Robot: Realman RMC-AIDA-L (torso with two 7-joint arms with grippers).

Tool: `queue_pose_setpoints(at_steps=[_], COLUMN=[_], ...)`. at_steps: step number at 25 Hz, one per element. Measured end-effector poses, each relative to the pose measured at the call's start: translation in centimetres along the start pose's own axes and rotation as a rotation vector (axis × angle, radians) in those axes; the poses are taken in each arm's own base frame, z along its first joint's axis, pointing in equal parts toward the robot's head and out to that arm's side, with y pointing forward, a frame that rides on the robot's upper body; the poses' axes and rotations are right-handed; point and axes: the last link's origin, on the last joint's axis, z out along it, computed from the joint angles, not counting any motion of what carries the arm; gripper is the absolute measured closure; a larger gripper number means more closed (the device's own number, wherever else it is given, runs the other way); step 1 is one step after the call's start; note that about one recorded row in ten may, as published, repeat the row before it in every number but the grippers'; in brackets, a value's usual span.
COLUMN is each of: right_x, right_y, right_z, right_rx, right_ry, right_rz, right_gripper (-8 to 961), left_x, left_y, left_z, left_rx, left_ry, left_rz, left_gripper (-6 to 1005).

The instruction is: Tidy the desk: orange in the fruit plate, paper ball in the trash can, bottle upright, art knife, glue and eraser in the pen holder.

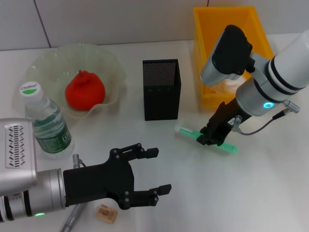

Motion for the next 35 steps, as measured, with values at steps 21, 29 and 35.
queue_pose_setpoints(at_steps=[21,29,35], right_x=[0.3,-1.1,-2.9], right_y=[2.0,2.9,4.0], right_z=[-3.0,-5.8,-8.7], right_rx=[0.070,0.121,0.181], right_ry=[-0.071,-0.161,-0.261], right_rz=[-0.062,-0.114,-0.171], right_gripper=[781,780,779], left_x=[-0.4,-0.4,-0.4], left_y=[0.1,0.4,0.5], left_z=[-2.2,-4.8,-5.0], left_rx=[0.027,0.059,0.065], left_ry=[0.000,0.029,0.033], left_rz=[-0.004,-0.021,-0.021], left_gripper=[218,219,220])
